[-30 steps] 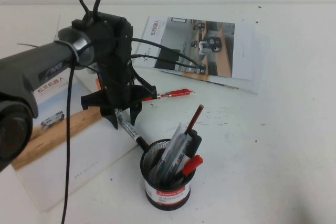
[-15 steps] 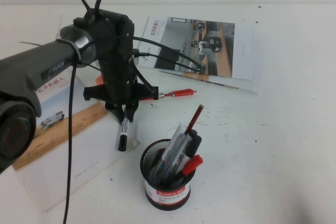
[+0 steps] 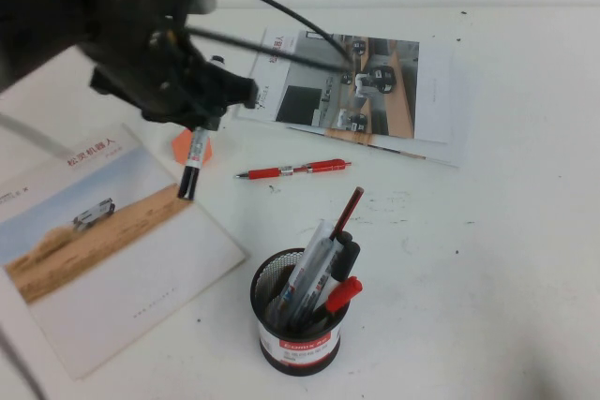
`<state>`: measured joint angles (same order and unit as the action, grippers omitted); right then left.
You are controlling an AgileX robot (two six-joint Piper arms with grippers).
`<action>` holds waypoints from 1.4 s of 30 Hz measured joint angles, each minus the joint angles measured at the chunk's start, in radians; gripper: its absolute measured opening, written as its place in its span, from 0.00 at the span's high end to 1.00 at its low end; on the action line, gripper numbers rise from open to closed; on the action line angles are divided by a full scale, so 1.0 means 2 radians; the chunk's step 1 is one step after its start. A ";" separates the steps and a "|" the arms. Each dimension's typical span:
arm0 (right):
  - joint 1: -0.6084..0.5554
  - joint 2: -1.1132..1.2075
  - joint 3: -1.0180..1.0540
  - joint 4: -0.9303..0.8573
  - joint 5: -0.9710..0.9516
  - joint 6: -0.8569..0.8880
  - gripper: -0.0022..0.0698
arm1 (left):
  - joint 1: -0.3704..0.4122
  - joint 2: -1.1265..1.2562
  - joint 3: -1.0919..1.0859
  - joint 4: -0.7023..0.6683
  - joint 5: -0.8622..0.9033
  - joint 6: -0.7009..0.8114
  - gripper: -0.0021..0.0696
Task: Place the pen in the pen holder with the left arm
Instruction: Place the pen onto the pen holder
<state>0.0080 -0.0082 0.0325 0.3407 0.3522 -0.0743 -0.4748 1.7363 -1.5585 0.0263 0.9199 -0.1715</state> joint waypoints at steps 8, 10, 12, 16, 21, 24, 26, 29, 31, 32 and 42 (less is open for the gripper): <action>0.000 0.000 0.000 0.000 0.000 0.000 1.00 | 0.000 -0.216 0.234 0.004 -0.204 0.039 0.82; 0.000 0.000 0.000 0.000 0.000 0.000 1.00 | 0.000 -0.267 0.287 0.004 -0.265 0.045 0.82; 0.000 0.000 0.000 0.000 0.000 0.000 1.00 | 0.000 -0.311 0.345 0.005 -0.329 0.049 0.82; 0.000 0.000 0.000 0.000 0.000 0.000 1.00 | 0.000 -0.355 0.441 0.005 -0.443 0.047 0.82; 0.000 0.000 0.000 0.000 0.000 0.000 1.00 | 0.000 -0.360 0.517 0.078 -0.581 -0.036 0.82; 0.000 0.000 0.000 0.000 0.000 0.000 1.00 | 0.000 -0.350 0.535 0.210 -0.677 -0.140 0.82; 0.000 0.000 0.000 0.000 0.000 0.000 1.00 | -0.001 -0.338 0.537 0.275 -0.728 -0.202 0.82; 0.000 0.000 0.000 0.000 0.000 0.000 1.00 | -0.001 -0.312 0.537 0.317 -0.774 -0.271 0.82; 0.000 0.000 0.000 0.000 0.000 0.000 1.00 | -0.001 -0.288 0.537 0.329 -0.797 -0.290 0.82; 0.000 0.000 0.000 0.000 0.000 0.000 1.00 | -0.001 -0.276 0.537 0.335 -0.814 -0.294 0.82; 0.000 0.000 0.000 0.000 0.000 0.000 1.00 | -0.019 -0.202 0.537 0.402 -0.881 -0.282 0.82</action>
<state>0.0080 -0.0082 0.0325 0.3407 0.3522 -0.0743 -0.5119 1.3326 -0.4846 0.8313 -0.8426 -0.7362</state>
